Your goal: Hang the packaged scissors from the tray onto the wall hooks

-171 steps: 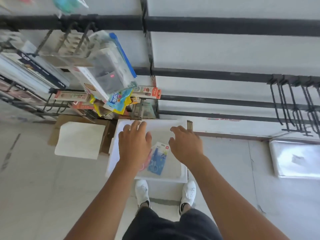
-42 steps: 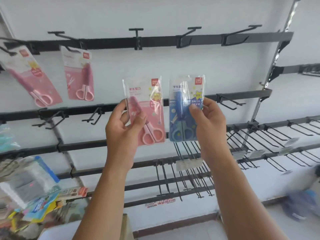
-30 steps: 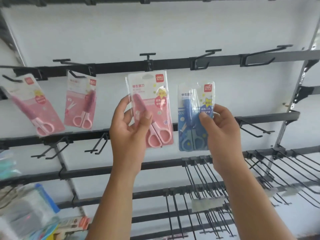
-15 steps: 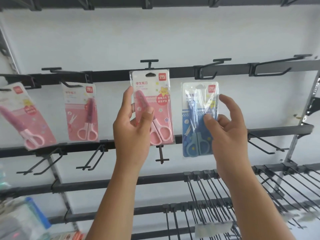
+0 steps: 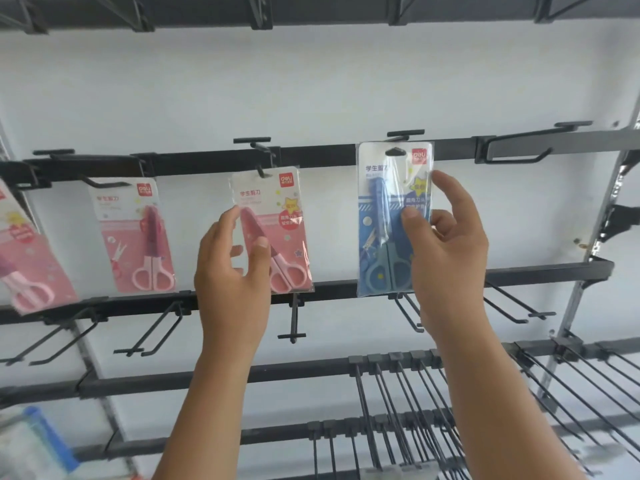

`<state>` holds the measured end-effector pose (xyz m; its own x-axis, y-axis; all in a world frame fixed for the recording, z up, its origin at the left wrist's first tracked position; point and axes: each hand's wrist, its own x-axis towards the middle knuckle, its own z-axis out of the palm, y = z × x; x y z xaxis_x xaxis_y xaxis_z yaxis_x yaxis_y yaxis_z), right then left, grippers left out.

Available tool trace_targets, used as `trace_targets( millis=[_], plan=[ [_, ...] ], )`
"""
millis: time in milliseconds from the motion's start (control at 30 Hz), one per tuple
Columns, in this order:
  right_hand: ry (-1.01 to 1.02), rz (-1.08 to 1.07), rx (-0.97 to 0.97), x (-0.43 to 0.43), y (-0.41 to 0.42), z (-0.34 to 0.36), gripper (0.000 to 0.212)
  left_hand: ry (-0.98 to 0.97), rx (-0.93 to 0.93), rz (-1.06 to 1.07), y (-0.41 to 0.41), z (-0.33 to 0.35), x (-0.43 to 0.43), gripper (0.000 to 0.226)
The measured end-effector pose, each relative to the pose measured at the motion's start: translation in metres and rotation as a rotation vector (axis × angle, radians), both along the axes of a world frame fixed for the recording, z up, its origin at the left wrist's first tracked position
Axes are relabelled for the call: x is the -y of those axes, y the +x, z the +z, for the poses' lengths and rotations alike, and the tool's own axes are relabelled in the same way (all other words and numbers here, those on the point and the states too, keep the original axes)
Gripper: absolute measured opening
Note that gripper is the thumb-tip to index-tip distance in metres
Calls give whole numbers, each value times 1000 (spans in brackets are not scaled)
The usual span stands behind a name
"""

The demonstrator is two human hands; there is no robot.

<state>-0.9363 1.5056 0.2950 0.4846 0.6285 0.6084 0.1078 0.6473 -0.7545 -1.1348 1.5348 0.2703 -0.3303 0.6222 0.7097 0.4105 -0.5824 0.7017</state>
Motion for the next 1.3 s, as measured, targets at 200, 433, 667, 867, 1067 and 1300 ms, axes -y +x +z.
trace_targets(
  millis=[200,433,667,867,1067,1300],
  plan=[
    [-26,-74,93,-1,9,1,40,119,-111,97,5,3,5,35],
    [-83,-83,153,1,15,2,39,127,-173,119,11,1,8,29],
    [-112,-116,209,11,18,8,44,96,-266,154,10,0,18,29],
    [-139,-127,307,2,17,11,48,95,-291,191,9,0,25,27],
    [-214,-103,290,-15,27,-9,44,67,-357,271,10,0,35,28],
    [-227,-128,416,0,30,-8,53,45,-442,340,8,0,53,32]
  ],
)
